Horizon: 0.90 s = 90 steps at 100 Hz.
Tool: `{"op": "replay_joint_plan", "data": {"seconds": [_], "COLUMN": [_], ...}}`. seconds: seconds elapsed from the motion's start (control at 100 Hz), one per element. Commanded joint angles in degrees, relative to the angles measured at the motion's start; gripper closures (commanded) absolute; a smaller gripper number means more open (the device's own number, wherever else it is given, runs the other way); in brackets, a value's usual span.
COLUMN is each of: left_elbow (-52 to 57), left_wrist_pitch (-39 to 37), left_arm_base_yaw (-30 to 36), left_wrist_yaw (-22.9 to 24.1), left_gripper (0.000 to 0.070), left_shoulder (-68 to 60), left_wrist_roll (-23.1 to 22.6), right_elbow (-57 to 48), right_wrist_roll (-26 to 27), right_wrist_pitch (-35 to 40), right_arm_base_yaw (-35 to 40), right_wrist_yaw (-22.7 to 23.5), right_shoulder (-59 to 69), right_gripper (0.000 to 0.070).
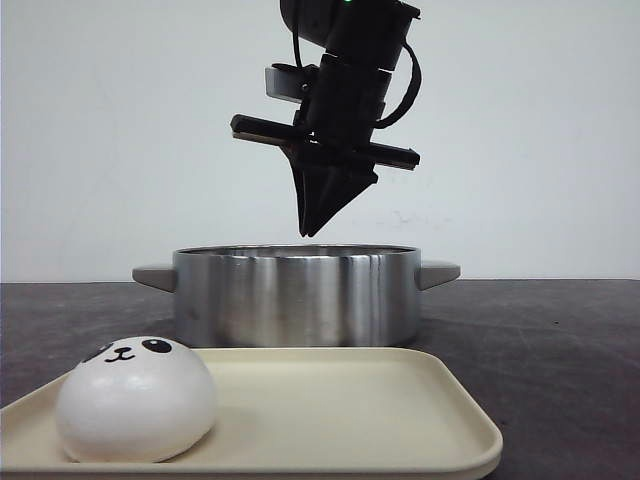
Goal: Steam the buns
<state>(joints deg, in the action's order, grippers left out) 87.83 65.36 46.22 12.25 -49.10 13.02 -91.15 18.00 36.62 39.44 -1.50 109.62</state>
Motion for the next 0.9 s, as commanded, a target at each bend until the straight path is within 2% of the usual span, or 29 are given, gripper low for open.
{"op": "replay_joint_plan", "data": {"seconds": [0.0,0.89], "left_elbow": [1.1,1.1], "left_wrist_pitch": [-0.7,-0.2], "left_arm_base_yaw": [0.5,0.5], "left_wrist_yaw": [0.4,0.4], "left_gripper": [0.0231,0.0231], "left_shoulder": [-0.4,-0.4], "left_wrist_roll": [-0.6,-1.5], "right_elbow": [-1.0,-1.0], "right_wrist_roll": [-0.5,-0.5], "right_wrist_pitch": [-0.6,-3.2], "right_arm_base_yaw": [0.6,2.4], "right_wrist_yaw": [0.0,-0.1], "right_shoulder": [0.7,0.9], "right_gripper": [0.0684,0.0684]}}
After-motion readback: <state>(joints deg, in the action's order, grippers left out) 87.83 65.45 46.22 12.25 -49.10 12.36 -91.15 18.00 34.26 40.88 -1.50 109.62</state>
